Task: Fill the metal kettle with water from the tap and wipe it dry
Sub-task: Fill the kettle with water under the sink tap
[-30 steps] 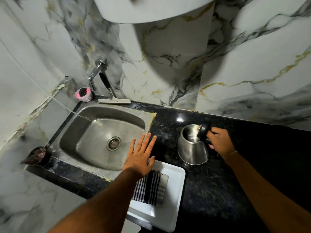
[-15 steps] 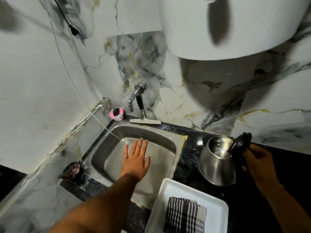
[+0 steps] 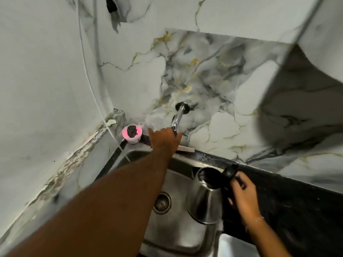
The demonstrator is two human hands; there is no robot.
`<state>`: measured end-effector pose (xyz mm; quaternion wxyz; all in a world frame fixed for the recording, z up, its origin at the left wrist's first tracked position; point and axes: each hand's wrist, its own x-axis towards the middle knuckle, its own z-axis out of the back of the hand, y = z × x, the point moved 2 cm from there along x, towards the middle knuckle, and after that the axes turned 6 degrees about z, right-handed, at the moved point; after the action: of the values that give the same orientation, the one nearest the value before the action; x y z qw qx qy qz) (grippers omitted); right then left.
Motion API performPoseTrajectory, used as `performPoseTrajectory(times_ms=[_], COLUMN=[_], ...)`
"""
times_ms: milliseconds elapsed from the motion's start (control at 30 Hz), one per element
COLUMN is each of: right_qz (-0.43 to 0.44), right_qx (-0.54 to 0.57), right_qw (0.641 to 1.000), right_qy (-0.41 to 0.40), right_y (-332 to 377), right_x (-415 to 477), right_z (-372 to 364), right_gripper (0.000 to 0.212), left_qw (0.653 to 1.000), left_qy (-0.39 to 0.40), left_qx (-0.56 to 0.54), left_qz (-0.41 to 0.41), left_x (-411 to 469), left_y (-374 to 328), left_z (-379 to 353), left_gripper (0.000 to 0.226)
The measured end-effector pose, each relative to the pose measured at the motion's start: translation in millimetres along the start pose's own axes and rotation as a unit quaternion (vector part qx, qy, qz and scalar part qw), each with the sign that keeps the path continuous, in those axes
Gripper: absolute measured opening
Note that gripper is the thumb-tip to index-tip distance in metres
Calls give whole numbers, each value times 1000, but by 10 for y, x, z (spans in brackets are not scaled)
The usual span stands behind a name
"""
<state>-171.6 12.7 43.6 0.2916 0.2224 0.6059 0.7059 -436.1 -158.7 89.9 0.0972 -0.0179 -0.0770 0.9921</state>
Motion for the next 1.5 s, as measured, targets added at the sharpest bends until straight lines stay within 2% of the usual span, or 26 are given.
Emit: performPoseTrajectory(times_ms=[167, 233, 333, 400, 467, 600, 767, 867, 967, 1067, 1200, 1300, 1367, 1500], right_qz=[-2, -6, -30, -41, -30, -22, -12, -5, -6, -5, -4, -7, -4, 15], right_qx=[-26, -27, -29, -27, -19, 8, 11, -14, -50, -51, -2, 9, 8, 10], right_qw=[999, 999, 998, 998, 998, 998, 999, 999, 998, 999, 1000, 1000, 1000, 999], right_qy=[-39, -40, -44, -47, -50, -53, -52, -39, -25, -9, 18, 16, 16, 35], right_y=[81, 103, 163, 155, 148, 128, 47, -36, -135, -178, -139, -131, -126, -113], right_x=[178, 262, 377, 467, 553, 724, 810, 848, 917, 941, 876, 861, 870, 862], right_z=[-824, -1091, -1409, -1565, -1683, -1786, -1702, -1680, -1650, -1632, -1676, -1662, -1654, -1670], right_gripper=[16, 13, 43, 51, 51, 49, 43, 36, 20, 17, 39, 54, 53, 50], left_qw=[997, 996, 994, 993, 994, 989, 951, 933, 926, 924, 935, 928, 917, 898], left_qy=[54, 57, 59, 48, 40, 92, 193, 233, 258, 260, 234, 251, 270, 302], left_qx=[24, 16, 1, -9, -19, -2, -80, -92, -112, -131, -137, -167, -207, -262], left_qz=[-51, -68, -96, -109, -104, -112, -227, -259, -254, -246, -230, -220, -207, -183], left_x=[288, 351, 421, 467, 525, 623, 744, 794, 814, 817, 816, 805, 797, 750], left_y=[33, 49, 112, 168, 180, 78, 282, 357, 367, 385, 374, 367, 372, 396], left_z=[47, 38, -16, -61, -60, -52, -137, -72, -60, -64, -99, -111, -120, -144], left_gripper=[44, 41, 41, 42, 47, 51, 42, 37, 35, 36, 45, 34, 22, 41])
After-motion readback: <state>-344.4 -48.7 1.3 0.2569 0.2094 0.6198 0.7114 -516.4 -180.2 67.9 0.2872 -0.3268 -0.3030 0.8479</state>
